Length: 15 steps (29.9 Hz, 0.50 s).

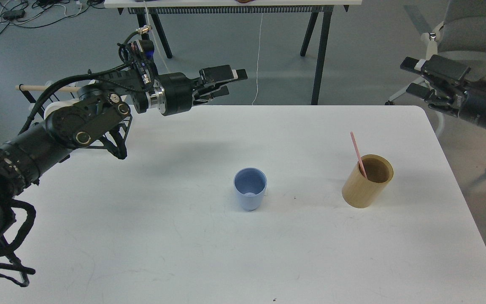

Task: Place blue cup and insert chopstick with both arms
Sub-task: 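Release the blue cup and raise the left arm away, then reach the right gripper to the pink stick in the tan cup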

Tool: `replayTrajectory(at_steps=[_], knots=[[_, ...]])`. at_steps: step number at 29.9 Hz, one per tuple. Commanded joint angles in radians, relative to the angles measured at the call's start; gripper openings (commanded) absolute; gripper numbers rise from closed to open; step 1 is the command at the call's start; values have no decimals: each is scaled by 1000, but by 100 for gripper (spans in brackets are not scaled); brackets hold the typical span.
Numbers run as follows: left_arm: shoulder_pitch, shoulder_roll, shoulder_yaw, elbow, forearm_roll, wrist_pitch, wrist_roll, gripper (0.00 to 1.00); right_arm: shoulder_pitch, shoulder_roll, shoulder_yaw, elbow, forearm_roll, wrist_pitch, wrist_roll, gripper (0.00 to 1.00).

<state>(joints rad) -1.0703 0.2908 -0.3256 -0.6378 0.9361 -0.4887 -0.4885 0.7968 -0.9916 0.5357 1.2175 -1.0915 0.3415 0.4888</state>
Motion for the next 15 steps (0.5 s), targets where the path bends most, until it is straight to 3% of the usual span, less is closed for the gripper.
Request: replayTrajectory(at_steps=[1,6,9,13,15], knots=[[39,10,-81,-3,-185,0,0,94,-21,-77,-54,135,-238,-236,0,98],[46,10,-147,-5,-360,0,0,94,-24,-96,-173,137,-470,-576,0,96],[46,10,-164,-5,-465,0,0,95,-24,-98,-275,132,-496,-720,0,92],[50,11,-165,-3,-510,0,0,97,-27,-82,-390,114,-498,-830,0,92],[55,13,-159,-3,-510,0,0,97,-34,-58,-427,77,-499,-830,0,92]])
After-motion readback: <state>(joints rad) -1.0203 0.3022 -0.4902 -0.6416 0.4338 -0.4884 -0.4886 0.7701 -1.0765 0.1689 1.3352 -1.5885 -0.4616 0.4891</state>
